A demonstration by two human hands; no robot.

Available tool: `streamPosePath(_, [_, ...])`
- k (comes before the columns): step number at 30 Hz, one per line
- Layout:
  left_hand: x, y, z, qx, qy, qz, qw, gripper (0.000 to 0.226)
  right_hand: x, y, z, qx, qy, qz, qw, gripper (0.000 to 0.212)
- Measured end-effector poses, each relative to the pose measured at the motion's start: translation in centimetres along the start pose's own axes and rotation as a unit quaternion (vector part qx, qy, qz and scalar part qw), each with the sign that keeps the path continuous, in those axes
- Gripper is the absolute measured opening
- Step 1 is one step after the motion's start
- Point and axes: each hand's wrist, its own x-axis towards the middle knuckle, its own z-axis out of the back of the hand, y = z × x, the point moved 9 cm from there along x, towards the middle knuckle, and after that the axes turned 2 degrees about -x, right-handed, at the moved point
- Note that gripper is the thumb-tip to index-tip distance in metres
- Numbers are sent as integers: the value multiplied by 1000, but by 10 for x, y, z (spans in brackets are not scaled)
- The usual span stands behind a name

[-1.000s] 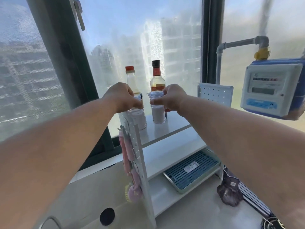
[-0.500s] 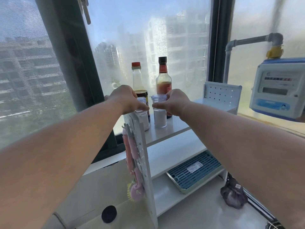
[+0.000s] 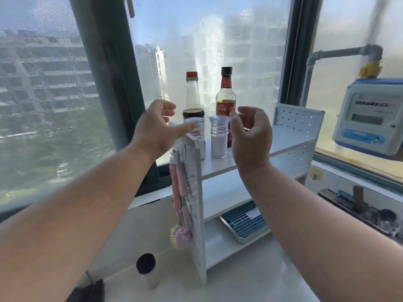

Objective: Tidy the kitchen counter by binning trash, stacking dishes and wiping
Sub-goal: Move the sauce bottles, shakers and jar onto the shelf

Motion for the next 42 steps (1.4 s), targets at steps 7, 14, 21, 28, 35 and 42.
streamPosePath(7, [-116, 132, 55, -139, -124, 146, 972, 43, -157, -7, -10, 136, 86, -34, 986, 9])
streamPosePath(14, [-287, 303, 65, -164, -147, 394, 892, 24, -312, -141, -64, -18, 247, -262, 933, 5])
streamPosePath(21, [-372, 359, 77, -233, -170, 481, 828, 17, -380, -228, -142, -207, 423, -309, 826, 87])
streamPosePath(28, [-403, 391, 78, -273, -197, 507, 794, 26, -425, -299, -199, -290, 476, -277, 783, 87])
streamPosePath(35, [-411, 383, 73, -275, -189, 510, 793, 22, -424, -303, -199, -291, 460, -255, 800, 50])
streamPosePath(42, [-379, 342, 67, -280, -166, 494, 806, 23, -390, -217, -136, -168, 398, -276, 859, 49])
